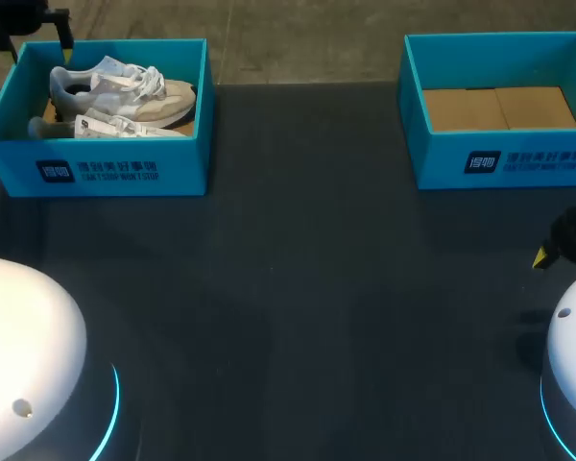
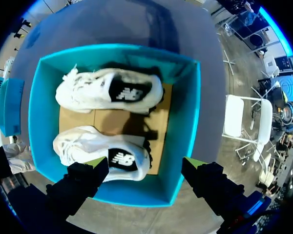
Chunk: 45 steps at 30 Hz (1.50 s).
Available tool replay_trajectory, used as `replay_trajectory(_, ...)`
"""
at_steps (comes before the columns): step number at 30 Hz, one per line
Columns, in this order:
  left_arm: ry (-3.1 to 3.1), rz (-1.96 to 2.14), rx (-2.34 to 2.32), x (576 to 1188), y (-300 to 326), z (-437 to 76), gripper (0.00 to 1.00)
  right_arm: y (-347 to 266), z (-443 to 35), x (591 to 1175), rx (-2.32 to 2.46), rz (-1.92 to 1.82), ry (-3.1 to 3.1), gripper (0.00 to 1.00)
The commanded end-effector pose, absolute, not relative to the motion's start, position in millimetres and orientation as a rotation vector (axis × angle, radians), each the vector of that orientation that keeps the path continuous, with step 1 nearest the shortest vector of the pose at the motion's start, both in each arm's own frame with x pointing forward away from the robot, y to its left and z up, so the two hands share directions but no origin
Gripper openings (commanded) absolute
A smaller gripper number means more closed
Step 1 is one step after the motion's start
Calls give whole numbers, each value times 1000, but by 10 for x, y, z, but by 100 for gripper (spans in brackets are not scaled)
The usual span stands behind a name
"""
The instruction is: Take the shoe out of the shoebox, open the shoe tongue, remove and reinsert the insole, then place the shoe into the shoebox
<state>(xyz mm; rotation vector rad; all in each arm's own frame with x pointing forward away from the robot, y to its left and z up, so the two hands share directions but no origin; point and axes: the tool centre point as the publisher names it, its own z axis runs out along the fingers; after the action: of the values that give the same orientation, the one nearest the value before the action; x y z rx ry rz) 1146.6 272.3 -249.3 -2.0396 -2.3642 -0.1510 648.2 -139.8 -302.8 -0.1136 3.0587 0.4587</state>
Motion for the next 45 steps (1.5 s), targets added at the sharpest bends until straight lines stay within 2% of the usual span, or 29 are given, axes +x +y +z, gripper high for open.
replay_trajectory(1, -2384, -177, -2060, 10976, 2688, -2408, 100, -1390, -3034, 6471, -112, 452, 3058, 100)
replay_trajectory(11, -2366, -133, -2030, 10492, 2736, -2398, 100, -1390, -3034, 6471, -112, 452, 3058, 100)
replay_trajectory(26, -2377, -127, -1998, 10527, 2734, -2408, 100, -1390, -3034, 6471, -112, 452, 3058, 100)
replay_trajectory(45, -2203, 18, -1976, 10412, 2773, -2934, 100, -1390, -3034, 6471, -112, 452, 3058, 100)
